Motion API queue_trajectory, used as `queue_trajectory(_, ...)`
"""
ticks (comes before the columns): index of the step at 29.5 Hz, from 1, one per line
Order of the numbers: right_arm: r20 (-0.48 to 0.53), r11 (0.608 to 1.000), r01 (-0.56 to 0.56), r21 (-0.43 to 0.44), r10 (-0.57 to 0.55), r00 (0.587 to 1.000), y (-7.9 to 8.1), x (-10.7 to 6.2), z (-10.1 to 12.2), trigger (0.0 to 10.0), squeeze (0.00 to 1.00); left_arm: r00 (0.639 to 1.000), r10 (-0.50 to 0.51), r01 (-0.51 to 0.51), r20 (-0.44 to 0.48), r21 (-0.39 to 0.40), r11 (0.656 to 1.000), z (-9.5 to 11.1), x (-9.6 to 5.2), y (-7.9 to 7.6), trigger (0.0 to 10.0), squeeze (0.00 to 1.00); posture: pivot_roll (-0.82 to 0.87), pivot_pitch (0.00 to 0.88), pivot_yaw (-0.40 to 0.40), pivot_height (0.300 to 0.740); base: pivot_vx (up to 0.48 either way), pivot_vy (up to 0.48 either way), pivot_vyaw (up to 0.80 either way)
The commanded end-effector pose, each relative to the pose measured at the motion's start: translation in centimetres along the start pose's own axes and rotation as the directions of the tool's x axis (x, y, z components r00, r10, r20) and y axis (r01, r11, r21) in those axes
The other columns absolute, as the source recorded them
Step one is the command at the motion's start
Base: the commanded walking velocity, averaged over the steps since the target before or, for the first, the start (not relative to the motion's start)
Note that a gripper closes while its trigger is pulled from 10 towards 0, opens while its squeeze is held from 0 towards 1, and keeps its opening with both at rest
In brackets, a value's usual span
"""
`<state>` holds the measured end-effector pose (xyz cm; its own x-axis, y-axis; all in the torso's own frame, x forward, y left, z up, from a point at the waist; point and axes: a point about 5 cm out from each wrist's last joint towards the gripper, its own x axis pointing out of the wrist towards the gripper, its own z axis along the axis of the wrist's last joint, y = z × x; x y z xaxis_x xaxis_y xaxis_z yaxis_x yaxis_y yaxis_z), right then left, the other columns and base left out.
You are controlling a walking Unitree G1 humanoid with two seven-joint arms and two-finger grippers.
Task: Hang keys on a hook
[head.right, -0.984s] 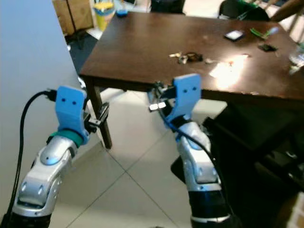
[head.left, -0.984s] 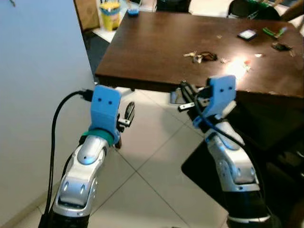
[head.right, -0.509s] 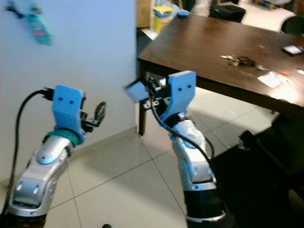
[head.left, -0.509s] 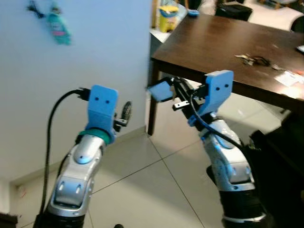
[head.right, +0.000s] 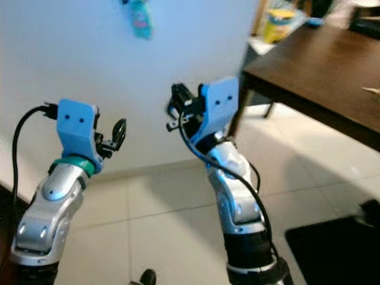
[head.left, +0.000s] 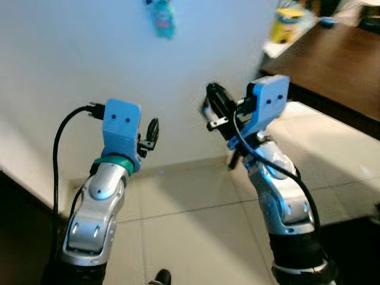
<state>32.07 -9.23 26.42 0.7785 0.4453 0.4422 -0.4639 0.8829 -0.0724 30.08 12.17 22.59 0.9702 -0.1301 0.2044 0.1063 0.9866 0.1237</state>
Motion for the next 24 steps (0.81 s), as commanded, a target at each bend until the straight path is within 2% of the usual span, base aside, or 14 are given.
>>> queue_trajectory(1,0.031,0.999,0.037,0.022,-0.037,0.999,-0.5,-0.1,0.6,10.0,0.00,1.000,0.001,-0.001,0.019,0.002,1.000,0.3,0.1,0.0,10.0,0.00,-0.06,0.092,0.074,0.740,0.472,0.000,0.00)
queue_trajectory(10,0.090,0.993,0.118,-0.017,-0.116,0.989,-1.7,0.3,1.9,10.0,0.00,0.998,-0.010,0.010,0.058,0.001,1.000,1.4,0.4,-0.3,10.0,0.00,-0.06,0.090,0.074,0.740,0.470,0.000,0.00)
queue_trajectory(18,0.095,0.989,0.146,-0.027,-0.143,0.985,-2.1,0.3,2.0,10.0,0.00,0.998,-0.008,0.008,0.063,0.000,1.000,1.5,0.5,-0.3,10.0,0.00,-0.06,0.090,0.074,0.740,0.469,0.000,0.00)
queue_trajectory(21,0.103,0.994,0.087,-0.065,-0.080,0.991,-1.6,0.3,2.3,10.0,0.00,0.997,0.010,-0.010,0.072,-0.005,1.000,1.7,0.6,0.0,10.0,0.00,-0.06,0.090,0.074,0.740,0.466,0.000,0.00)
queue_trajectory(22,0.105,0.989,-0.031,-0.143,0.047,0.993,-0.2,0.3,2.6,10.0,0.00,0.995,0.041,-0.040,0.096,-0.014,0.999,2.1,0.6,0.4,10.0,0.00,-0.06,0.090,0.074,0.740,0.469,0.000,0.00)
queue_trajectory(24,0.107,0.987,-0.063,-0.148,0.079,0.991,0.2,0.3,2.7,10.0,0.00,0.992,0.051,-0.048,0.114,-0.027,0.998,2.4,0.6,0.7,10.0,0.00,-0.06,0.090,0.074,0.740,0.467,0.000,0.00)
